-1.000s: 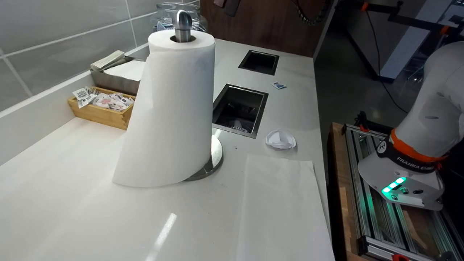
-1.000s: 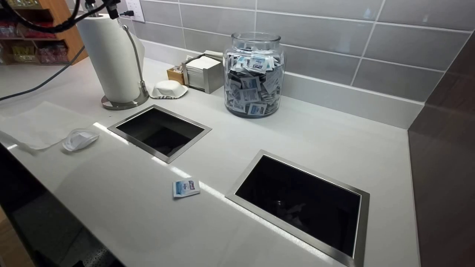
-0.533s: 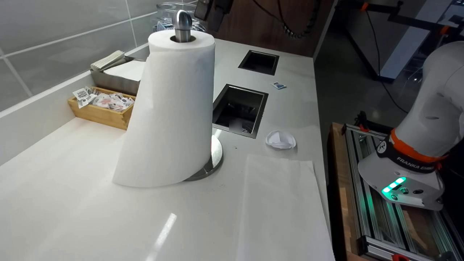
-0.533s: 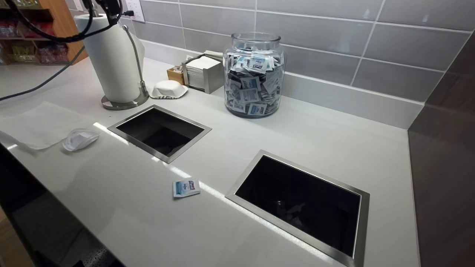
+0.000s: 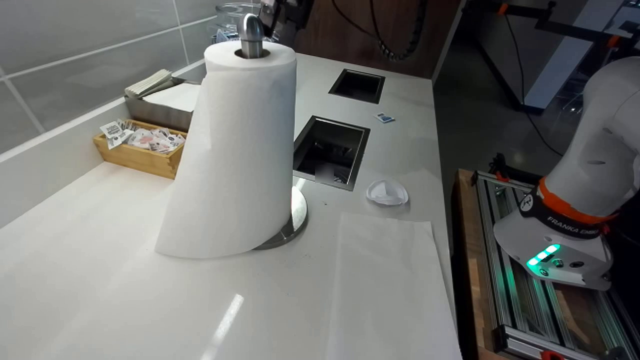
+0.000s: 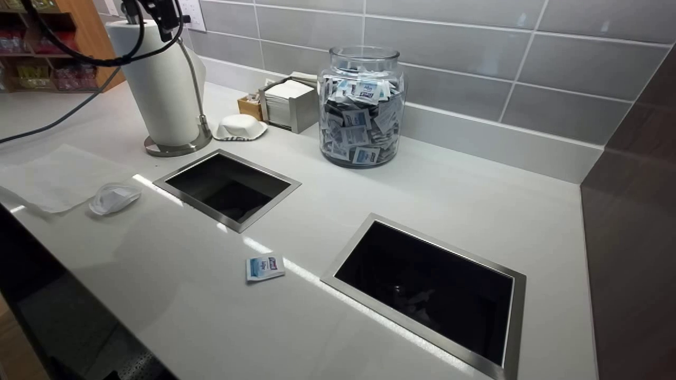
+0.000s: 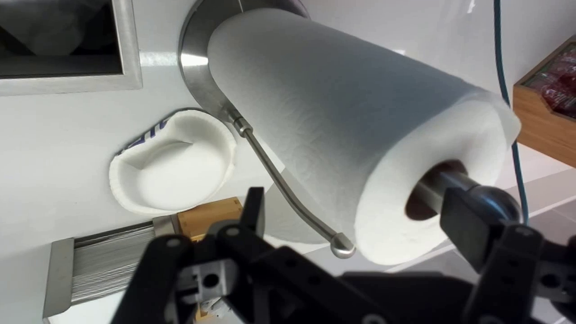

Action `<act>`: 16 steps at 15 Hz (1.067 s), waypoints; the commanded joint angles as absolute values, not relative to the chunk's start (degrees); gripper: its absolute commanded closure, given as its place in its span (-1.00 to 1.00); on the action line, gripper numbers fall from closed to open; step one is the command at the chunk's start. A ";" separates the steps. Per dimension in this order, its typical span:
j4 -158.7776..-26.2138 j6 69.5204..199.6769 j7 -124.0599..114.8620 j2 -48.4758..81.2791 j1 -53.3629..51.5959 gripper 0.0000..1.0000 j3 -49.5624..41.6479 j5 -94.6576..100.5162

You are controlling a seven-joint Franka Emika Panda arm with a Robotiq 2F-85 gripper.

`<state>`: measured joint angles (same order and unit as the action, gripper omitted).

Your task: Remove the paper towel from the stand and put it on the cupboard

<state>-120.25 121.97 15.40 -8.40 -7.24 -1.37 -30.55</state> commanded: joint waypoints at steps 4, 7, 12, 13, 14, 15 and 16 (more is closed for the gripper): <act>-118.76 120.65 16.78 -5.75 -6.32 -1.00 -0.63 -32.23; -118.58 120.56 16.90 -5.15 -6.26 -1.00 -0.49 -32.34; -118.10 120.61 16.83 -4.69 -6.10 -0.25 -0.29 -32.29; -117.89 120.50 16.87 -4.59 -6.09 -0.05 -0.26 -32.27; -117.65 120.37 16.91 -4.48 -6.11 0.08 -0.21 -32.27; -117.35 120.24 17.01 -4.40 -6.14 0.22 -0.15 -32.45; -117.06 120.17 17.18 -4.28 -6.18 0.39 -0.05 -32.69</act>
<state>-118.34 121.67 15.97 -5.48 -7.10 -0.79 -31.20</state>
